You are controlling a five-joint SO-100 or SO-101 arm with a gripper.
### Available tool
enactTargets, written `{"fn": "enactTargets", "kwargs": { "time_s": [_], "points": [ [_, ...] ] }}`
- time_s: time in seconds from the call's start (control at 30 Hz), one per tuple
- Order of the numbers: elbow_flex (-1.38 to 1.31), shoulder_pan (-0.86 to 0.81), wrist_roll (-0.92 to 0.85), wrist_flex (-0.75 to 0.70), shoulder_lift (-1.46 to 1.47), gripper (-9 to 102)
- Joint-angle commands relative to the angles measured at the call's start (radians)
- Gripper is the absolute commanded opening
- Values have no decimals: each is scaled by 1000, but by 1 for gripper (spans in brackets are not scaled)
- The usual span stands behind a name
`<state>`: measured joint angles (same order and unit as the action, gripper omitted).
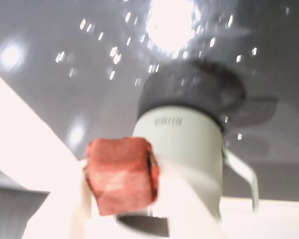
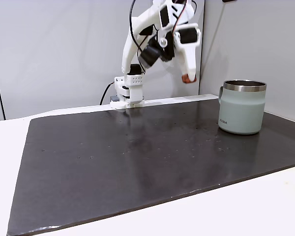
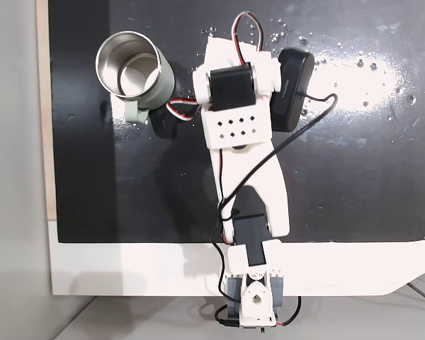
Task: Grasp a cube and put it in the cup.
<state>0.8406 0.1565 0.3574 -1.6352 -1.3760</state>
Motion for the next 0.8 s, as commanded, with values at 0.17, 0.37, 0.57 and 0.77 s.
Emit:
{"fn": "enactTargets", "kwargs": {
  "time_s": [0.17,0.37,0.57,0.77],
  "points": [
    [63,8,-23,28,-221,0],
    [60,49,-29,43,-227,0],
    [41,199,-66,89,-222,0],
    [-92,322,-101,117,-117,0]
  ]
}}
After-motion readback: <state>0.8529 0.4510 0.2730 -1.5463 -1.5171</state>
